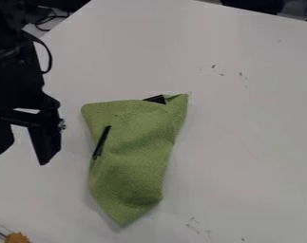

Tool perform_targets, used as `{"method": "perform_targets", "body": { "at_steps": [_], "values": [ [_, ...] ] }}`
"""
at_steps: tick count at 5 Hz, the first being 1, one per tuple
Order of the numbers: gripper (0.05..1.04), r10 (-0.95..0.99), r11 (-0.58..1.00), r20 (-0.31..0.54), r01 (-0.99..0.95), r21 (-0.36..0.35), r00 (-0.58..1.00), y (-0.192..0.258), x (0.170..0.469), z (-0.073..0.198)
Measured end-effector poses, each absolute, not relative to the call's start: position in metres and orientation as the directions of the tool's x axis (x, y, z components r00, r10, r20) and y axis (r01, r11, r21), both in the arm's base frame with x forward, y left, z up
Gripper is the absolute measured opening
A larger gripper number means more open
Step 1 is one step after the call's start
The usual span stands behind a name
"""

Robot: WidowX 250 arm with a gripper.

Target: Unfold the cloth from the top left to bottom right

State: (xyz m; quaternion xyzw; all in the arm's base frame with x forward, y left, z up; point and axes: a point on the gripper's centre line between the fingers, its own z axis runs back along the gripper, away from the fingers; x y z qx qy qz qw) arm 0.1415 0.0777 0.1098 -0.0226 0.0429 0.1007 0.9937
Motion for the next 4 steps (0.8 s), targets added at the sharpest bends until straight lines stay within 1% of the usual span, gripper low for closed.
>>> {"method": "perform_targets", "body": {
  "at_steps": [1, 2, 3, 4],
  "values": [
    [1.001, 0.197, 0.978, -0.104, -0.202, -0.041, 0.975, 0.077, 0.140, 0.107],
    [1.001, 0.180, 0.982, -0.114, -0.185, -0.036, 0.977, 0.071, 0.147, 0.102],
    [1.001, 0.192, 0.980, -0.091, -0.197, -0.042, 0.977, 0.065, 0.159, 0.095],
    [1.001, 0.200, 0.977, -0.102, -0.205, -0.050, 0.975, 0.061, 0.173, 0.077]
  ]
}}
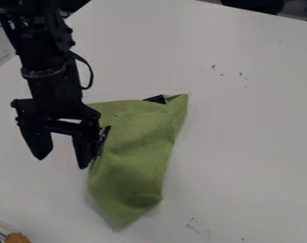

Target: Unfold the cloth from the top left to bottom right

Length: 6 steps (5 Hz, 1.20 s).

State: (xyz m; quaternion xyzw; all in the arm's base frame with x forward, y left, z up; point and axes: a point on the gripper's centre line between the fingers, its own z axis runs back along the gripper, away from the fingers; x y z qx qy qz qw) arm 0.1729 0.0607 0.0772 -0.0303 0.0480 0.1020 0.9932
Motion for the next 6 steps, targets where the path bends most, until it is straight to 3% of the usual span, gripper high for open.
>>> {"method": "perform_targets", "body": {
  "at_steps": [1, 2, 4, 5, 6],
  "values": [
    [1.001, 0.180, 0.980, -0.061, -0.184, -0.069, 0.982, 0.060, 0.199, 0.064],
    [1.001, 0.174, 0.981, -0.076, -0.180, -0.079, 0.982, 0.064, 0.213, 0.044],
    [0.982, 0.172, 0.981, -0.100, -0.179, -0.072, 0.980, 0.067, 0.218, 0.024],
    [0.881, 0.172, 0.982, -0.105, -0.178, -0.058, 0.980, 0.066, 0.218, 0.024],
    [0.582, 0.171, 0.982, -0.103, -0.178, -0.059, 0.980, 0.066, 0.219, 0.024]
  ]
}}
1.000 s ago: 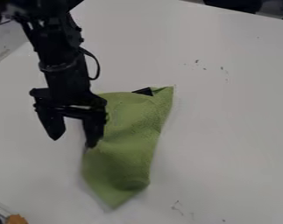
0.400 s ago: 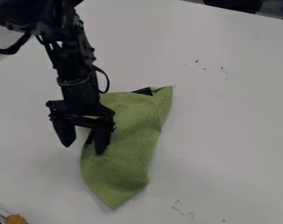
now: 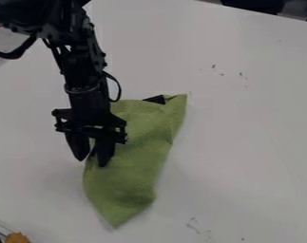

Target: Unfold the cloth from the top left to bottom right

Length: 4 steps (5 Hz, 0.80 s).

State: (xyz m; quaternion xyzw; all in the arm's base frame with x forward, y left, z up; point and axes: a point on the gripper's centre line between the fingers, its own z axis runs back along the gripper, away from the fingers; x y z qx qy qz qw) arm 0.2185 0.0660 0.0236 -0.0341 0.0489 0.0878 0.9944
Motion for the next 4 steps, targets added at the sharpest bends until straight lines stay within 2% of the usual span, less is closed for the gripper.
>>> {"method": "perform_targets", "body": {
  "at_steps": [1, 2, 3, 4],
  "values": [
    [0.293, 0.174, 0.982, -0.114, -0.182, -0.060, 0.978, 0.0654, 0.2178, 0.0207],
    [0.109, 0.166, 0.983, -0.126, -0.175, -0.062, 0.978, 0.0637, 0.2205, 0.0177],
    [0.052, 0.166, 0.982, -0.132, -0.176, -0.065, 0.977, 0.0631, 0.2198, 0.0160],
    [0.051, 0.162, 0.985, -0.122, -0.168, -0.038, 0.979, 0.0611, 0.2201, 0.0248]
  ]
}}
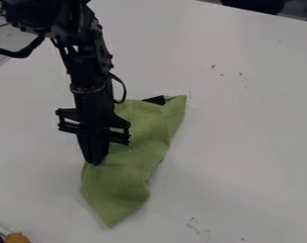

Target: Unfold the cloth from the top left to bottom right

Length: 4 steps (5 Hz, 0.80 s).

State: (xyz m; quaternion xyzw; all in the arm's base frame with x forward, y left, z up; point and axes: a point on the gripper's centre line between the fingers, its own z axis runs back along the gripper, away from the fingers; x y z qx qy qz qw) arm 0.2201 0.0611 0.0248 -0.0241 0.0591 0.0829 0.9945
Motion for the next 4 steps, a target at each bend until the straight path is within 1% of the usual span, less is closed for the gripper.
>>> {"method": "perform_targets", "body": {
  "at_steps": [1, 2, 3, 4],
  "values": [
    [0.051, 0.152, 0.988, -0.076, -0.152, 0.009, 0.985, 0.053, 0.221, 0.049],
    [0.051, 0.123, 0.991, -0.041, -0.120, 0.059, 0.992, 0.035, 0.223, 0.066],
    [0.051, 0.047, 0.994, -0.021, -0.045, 0.096, 0.999, 0.008, 0.237, 0.076],
    [0.051, -0.023, 0.991, -0.033, 0.027, 0.132, 0.999, -0.017, 0.247, 0.076]
  ]
}}
